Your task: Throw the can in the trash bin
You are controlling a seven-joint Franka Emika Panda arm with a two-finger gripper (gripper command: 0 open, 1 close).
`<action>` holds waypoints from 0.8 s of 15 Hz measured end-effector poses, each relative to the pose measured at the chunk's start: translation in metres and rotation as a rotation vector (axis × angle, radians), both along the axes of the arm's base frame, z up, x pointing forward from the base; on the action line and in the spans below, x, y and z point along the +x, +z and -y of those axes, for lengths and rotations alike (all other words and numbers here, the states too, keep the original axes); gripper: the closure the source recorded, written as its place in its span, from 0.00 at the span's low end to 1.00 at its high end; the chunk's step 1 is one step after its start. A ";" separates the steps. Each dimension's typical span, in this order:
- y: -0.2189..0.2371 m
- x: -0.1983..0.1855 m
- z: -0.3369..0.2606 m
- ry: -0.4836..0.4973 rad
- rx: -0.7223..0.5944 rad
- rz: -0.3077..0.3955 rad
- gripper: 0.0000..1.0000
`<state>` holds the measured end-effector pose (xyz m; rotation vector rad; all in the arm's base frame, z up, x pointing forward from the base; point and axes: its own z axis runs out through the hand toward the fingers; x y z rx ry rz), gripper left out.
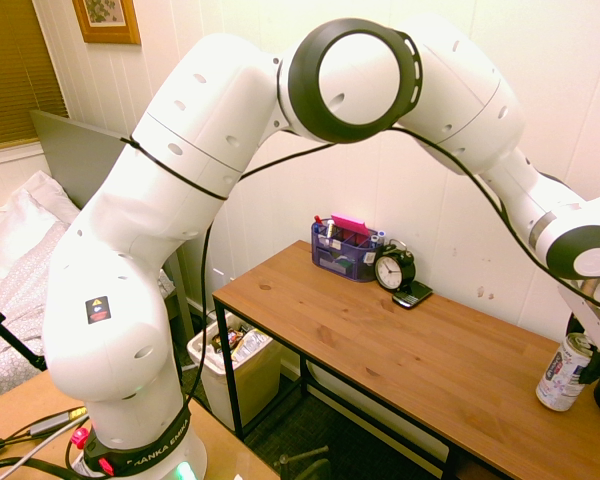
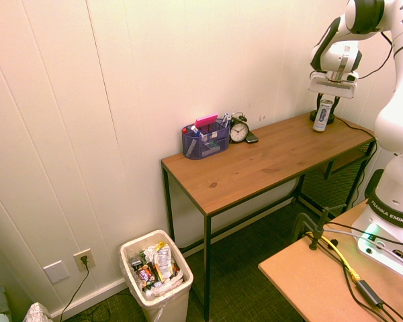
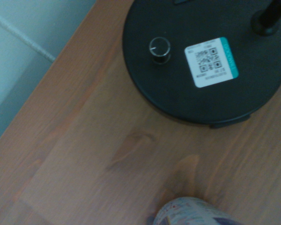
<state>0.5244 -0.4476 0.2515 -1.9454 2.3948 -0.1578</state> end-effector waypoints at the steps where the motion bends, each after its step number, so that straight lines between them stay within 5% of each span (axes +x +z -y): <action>1: 0.000 0.004 -0.010 0.023 0.003 0.004 1.00; 7: 0.047 0.011 -0.132 0.258 -0.032 0.041 1.00; 12: 0.118 0.022 -0.375 0.563 -0.135 0.050 1.00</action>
